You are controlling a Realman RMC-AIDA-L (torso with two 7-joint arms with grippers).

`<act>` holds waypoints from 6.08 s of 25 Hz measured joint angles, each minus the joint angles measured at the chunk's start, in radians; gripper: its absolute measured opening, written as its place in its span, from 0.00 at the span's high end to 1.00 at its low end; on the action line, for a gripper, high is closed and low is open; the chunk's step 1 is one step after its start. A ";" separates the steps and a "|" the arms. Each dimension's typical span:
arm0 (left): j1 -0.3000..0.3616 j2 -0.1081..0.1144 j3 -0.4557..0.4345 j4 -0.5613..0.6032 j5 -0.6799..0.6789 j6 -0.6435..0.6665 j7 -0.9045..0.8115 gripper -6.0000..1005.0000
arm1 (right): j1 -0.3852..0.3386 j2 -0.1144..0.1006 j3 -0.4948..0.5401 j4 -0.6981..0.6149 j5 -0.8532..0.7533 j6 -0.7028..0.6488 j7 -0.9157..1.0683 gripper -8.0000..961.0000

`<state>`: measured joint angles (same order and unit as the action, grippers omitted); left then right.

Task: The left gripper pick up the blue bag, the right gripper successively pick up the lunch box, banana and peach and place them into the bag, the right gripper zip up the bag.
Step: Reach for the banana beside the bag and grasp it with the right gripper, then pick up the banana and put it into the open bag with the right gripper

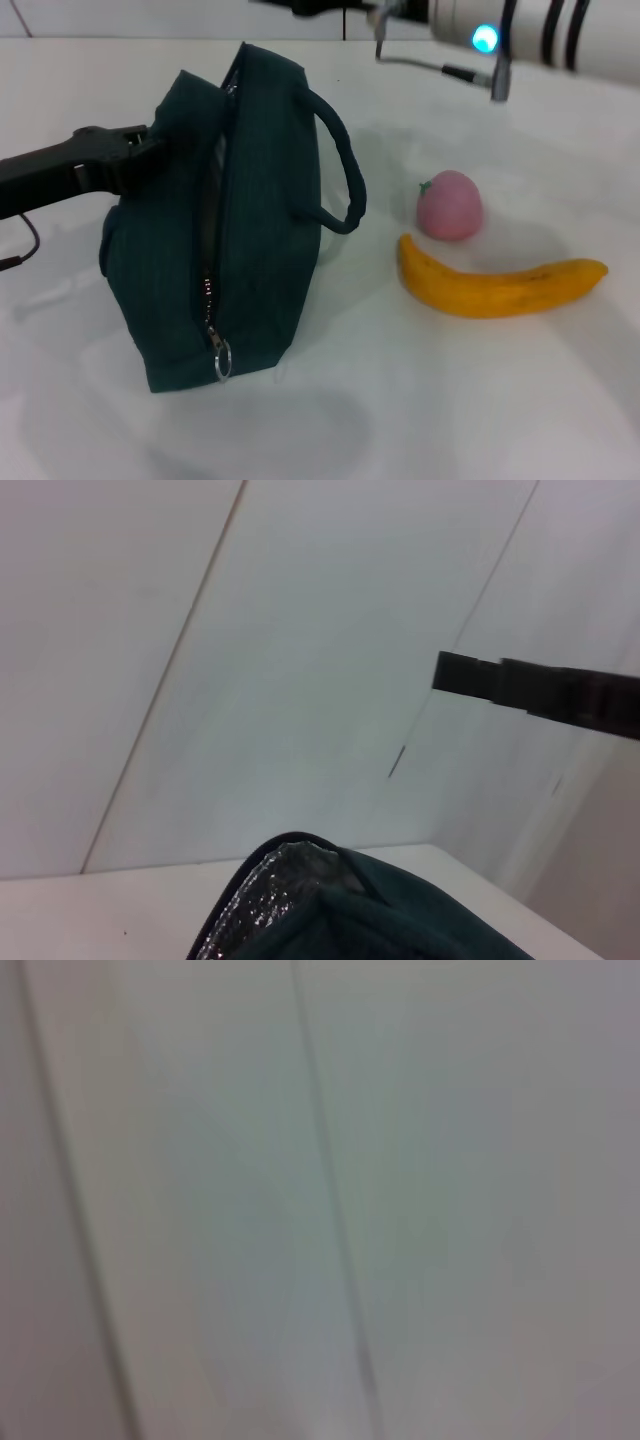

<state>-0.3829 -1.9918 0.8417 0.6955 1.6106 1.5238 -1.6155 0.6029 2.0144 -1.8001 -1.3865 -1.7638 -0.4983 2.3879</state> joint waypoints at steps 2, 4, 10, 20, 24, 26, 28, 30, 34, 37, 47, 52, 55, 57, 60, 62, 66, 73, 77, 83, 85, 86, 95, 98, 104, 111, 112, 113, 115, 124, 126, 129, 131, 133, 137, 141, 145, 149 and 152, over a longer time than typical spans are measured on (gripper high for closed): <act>-0.005 -0.004 -0.001 0.000 -0.001 -0.004 0.008 0.91 | 0.016 0.002 0.077 0.013 0.095 -0.113 -0.046 0.34; -0.008 -0.006 -0.001 -0.001 -0.002 -0.005 0.018 0.91 | 0.016 0.004 0.163 0.037 0.222 -0.237 -0.139 0.34; -0.006 -0.008 -0.018 -0.003 0.000 -0.013 0.026 0.90 | 0.005 -0.005 0.376 0.166 0.395 -0.621 -0.420 0.34; -0.023 -0.019 -0.039 -0.036 0.001 -0.074 0.056 0.90 | -0.122 -0.078 0.569 0.275 0.241 -0.834 -0.409 0.34; -0.042 -0.037 -0.039 -0.051 -0.010 -0.130 0.091 0.90 | -0.072 -0.113 0.617 0.282 0.090 -0.961 -0.335 0.34; -0.046 -0.048 -0.040 -0.054 -0.026 -0.153 0.121 0.90 | -0.059 -0.114 0.629 0.282 0.070 -0.999 -0.332 0.34; -0.053 -0.061 -0.041 -0.057 -0.039 -0.176 0.149 0.90 | -0.030 -0.109 0.641 0.255 -0.003 -1.045 -0.299 0.34; -0.062 -0.069 -0.041 -0.067 -0.047 -0.191 0.173 0.90 | -0.011 -0.100 0.635 0.203 -0.101 -1.057 -0.261 0.35; -0.081 -0.084 -0.041 -0.108 -0.074 -0.230 0.235 0.90 | 0.031 -0.038 0.608 0.113 -0.312 -1.087 -0.247 0.35; -0.086 -0.087 -0.041 -0.119 -0.085 -0.256 0.238 0.90 | 0.070 -0.004 0.574 0.092 -0.425 -1.126 -0.255 0.35; -0.091 -0.087 -0.041 -0.121 -0.126 -0.274 0.237 0.90 | 0.140 -0.001 0.458 0.142 -0.600 -1.127 -0.249 0.35; -0.091 -0.088 -0.041 -0.123 -0.133 -0.274 0.239 0.89 | 0.137 0.000 0.381 0.166 -0.625 -1.047 -0.255 0.35; -0.091 -0.087 -0.042 -0.123 -0.134 -0.274 0.240 0.89 | 0.137 0.003 0.345 0.168 -0.638 -1.035 -0.256 0.35; -0.091 -0.087 -0.043 -0.123 -0.134 -0.274 0.243 0.89 | 0.137 0.005 0.318 0.176 -0.639 -1.020 -0.256 0.35; -0.091 -0.087 -0.043 -0.123 -0.135 -0.274 0.244 0.89 | 0.139 0.008 0.277 0.193 -0.638 -1.001 -0.255 0.35; -0.091 -0.087 -0.043 -0.123 -0.135 -0.274 0.245 0.89 | 0.137 0.009 0.247 0.196 -0.636 -0.984 -0.250 0.35; -0.091 -0.085 -0.043 -0.123 -0.135 -0.274 0.245 0.89 | 0.134 0.011 0.222 0.196 -0.629 -0.974 -0.248 0.35; -0.091 -0.085 -0.043 -0.123 -0.134 -0.272 0.246 0.89 | 0.129 0.013 0.175 0.229 -0.633 -0.922 -0.229 0.35; -0.091 -0.085 -0.043 -0.120 -0.134 -0.271 0.246 0.89 | 0.130 0.014 0.136 0.243 -0.638 -0.892 -0.211 0.37; -0.087 -0.084 -0.043 -0.123 -0.135 -0.271 0.248 0.89 | 0.129 0.014 0.123 0.240 -0.633 -0.860 -0.200 0.40; -0.083 -0.084 -0.043 -0.122 -0.135 -0.271 0.249 0.89 | 0.127 0.013 0.126 0.235 -0.630 -0.844 -0.197 0.41; -0.082 -0.083 -0.043 -0.121 -0.135 -0.271 0.249 0.89 | 0.126 0.012 0.128 0.234 -0.630 -0.836 -0.197 0.42; -0.087 -0.078 -0.045 -0.116 -0.135 -0.267 0.249 0.88 | 0.122 0.007 0.142 0.226 -0.600 -0.839 -0.199 0.49; -0.084 -0.078 -0.048 -0.111 -0.135 -0.262 0.249 0.88 | 0.108 0.002 0.225 0.191 -0.541 -0.878 -0.226 0.53; -0.074 -0.077 -0.048 -0.105 -0.135 -0.245 0.249 0.88 | 0.014 0.002 0.539 0.089 -0.293 -0.975 -0.375 0.52; -0.018 -0.043 -0.044 -0.047 -0.124 -0.063 0.119 0.88 | -0.049 -0.005 0.806 0.184 0.148 -1.035 -0.569 0.51; -0.010 -0.034 -0.044 -0.036 -0.123 -0.033 0.089 0.88 | -0.040 -0.011 0.830 0.239 0.235 -1.059 -0.596 0.50; -0.005 -0.024 -0.044 -0.031 -0.122 -0.005 0.058 0.88 | -0.033 -0.016 0.837 0.268 0.269 -1.070 -0.606 0.50; -0.003 -0.007 -0.043 -0.029 -0.122 0.050 0.003 0.88 | -0.014 -0.028 0.845 0.336 0.351 -1.093 -0.628 0.50; -0.042 0.016 -0.047 -0.027 -0.077 0.194 -0.164 0.88 | 0.125 -0.031 0.849 0.584 0.563 -1.150 -0.648 0.48; -0.049 0.015 -0.049 -0.039 -0.069 0.147 -0.169 0.88 | 0.150 -0.022 0.850 0.637 0.595 -1.150 -0.648 0.48; -0.051 0.010 -0.050 -0.046 -0.064 0.086 -0.169 0.88 | 0.188 -0.017 0.847 0.701 0.612 -1.167 -0.647 0.47; -0.052 0.008 -0.050 -0.049 -0.061 0.048 -0.166 0.88 | 0.218 -0.017 0.843 0.748 0.614 -1.191 -0.646 0.47; -0.055 0.006 -0.050 -0.053 -0.061 0.019 -0.163 0.87 | 0.242 -0.015 0.842 0.792 0.615 -1.214 -0.648 0.46; -0.073 0.000 -0.048 -0.067 -0.054 -0.019 -0.158 0.87 | 0.259 -0.007 0.836 0.866 0.603 -1.198 -0.680 0.46; -0.075 -0.005 -0.050 -0.068 -0.046 -0.034 -0.146 0.87 | 0.271 -0.003 0.759 0.894 0.553 -1.160 -0.758 0.45; -0.074 -0.006 -0.051 -0.069 -0.046 -0.039 -0.133 0.87 | 0.279 0.010 0.637 0.890 0.542 -1.087 -0.886 0.44; -0.079 -0.006 -0.049 -0.070 -0.046 -0.040 -0.132 0.87 | 0.291 0.013 0.585 0.895 0.563 -1.045 -0.944 0.44; -0.082 -0.009 -0.049 -0.070 -0.046 -0.048 -0.130 0.87 | 0.295 0.014 0.546 0.902 0.619 -1.042 -0.986 0.43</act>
<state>-0.4654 -2.0005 0.7928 0.6258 1.5648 1.4755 -1.7460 0.8978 2.0279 -1.2539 -0.4846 -1.1450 -1.5403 1.4019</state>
